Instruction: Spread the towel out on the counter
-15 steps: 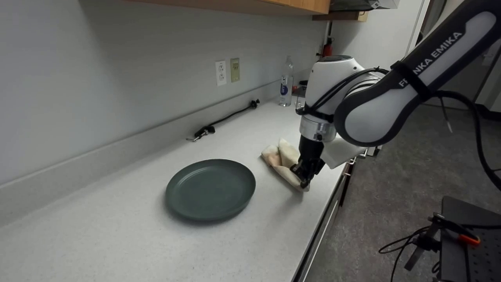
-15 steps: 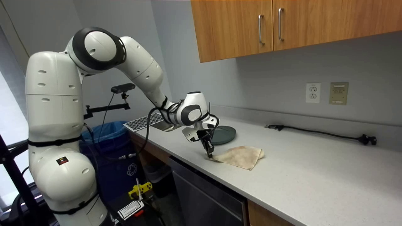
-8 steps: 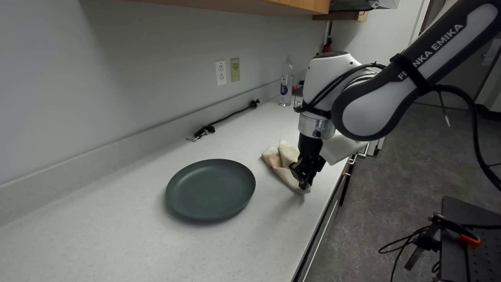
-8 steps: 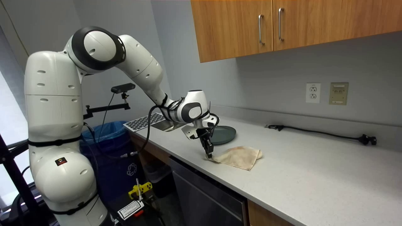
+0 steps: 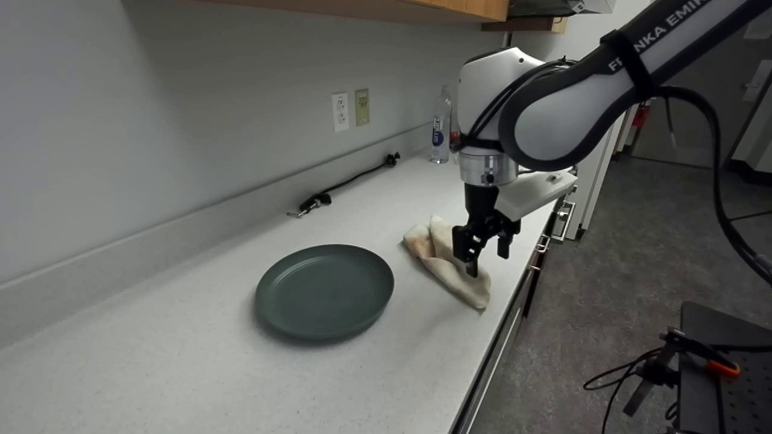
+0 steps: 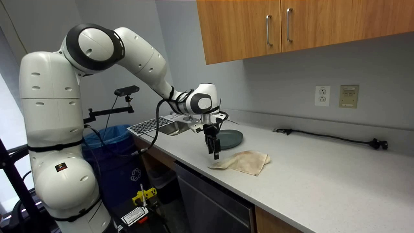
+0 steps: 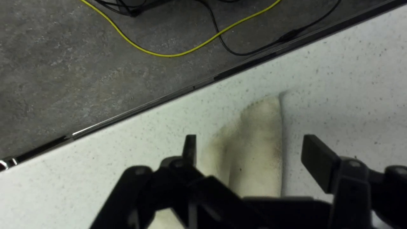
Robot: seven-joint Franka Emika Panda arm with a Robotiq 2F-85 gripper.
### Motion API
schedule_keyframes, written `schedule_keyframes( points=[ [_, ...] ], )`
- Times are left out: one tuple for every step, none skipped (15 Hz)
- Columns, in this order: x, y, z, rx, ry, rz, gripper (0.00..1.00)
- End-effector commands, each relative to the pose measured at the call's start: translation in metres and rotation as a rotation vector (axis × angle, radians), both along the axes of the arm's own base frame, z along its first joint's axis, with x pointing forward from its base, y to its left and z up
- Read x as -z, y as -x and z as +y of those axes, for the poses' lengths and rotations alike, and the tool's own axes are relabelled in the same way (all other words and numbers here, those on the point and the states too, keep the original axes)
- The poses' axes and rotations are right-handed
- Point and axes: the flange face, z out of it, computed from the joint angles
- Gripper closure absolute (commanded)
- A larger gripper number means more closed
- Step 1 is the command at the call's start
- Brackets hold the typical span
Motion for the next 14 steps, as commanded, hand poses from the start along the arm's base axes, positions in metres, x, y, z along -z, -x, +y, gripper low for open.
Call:
schedule_keyframes(
  points=[
    [-0.029,-0.018,-0.009,-0.002,0.051,-0.167,0.33],
    [-0.033,-0.024,-0.012,-0.004,0.057,-0.215,0.29],
    [-0.036,-0.031,-0.017,-0.006,0.054,-0.258,0.3],
    [-0.038,-0.037,-0.021,-0.004,0.051,-0.299,0.36],
    [-0.039,-0.042,-0.028,0.007,0.048,-0.33,0.46],
    [-0.04,-0.047,-0.034,0.022,0.043,-0.354,0.53],
    [-0.041,-0.052,-0.042,0.036,0.037,-0.374,0.62],
    [-0.041,-0.056,-0.048,0.051,0.036,-0.389,0.69],
    [-0.041,-0.059,-0.057,0.068,0.033,-0.397,0.77],
    [-0.04,-0.062,-0.064,0.083,0.037,-0.404,0.84],
    [-0.036,-0.064,-0.072,0.099,0.039,-0.402,0.93],
    [-0.032,-0.066,-0.079,0.114,0.042,-0.398,0.99],
    [-0.025,-0.068,-0.085,0.124,0.046,-0.39,1.0],
    [-0.018,-0.069,-0.089,0.134,0.047,-0.38,1.0]
  ],
)
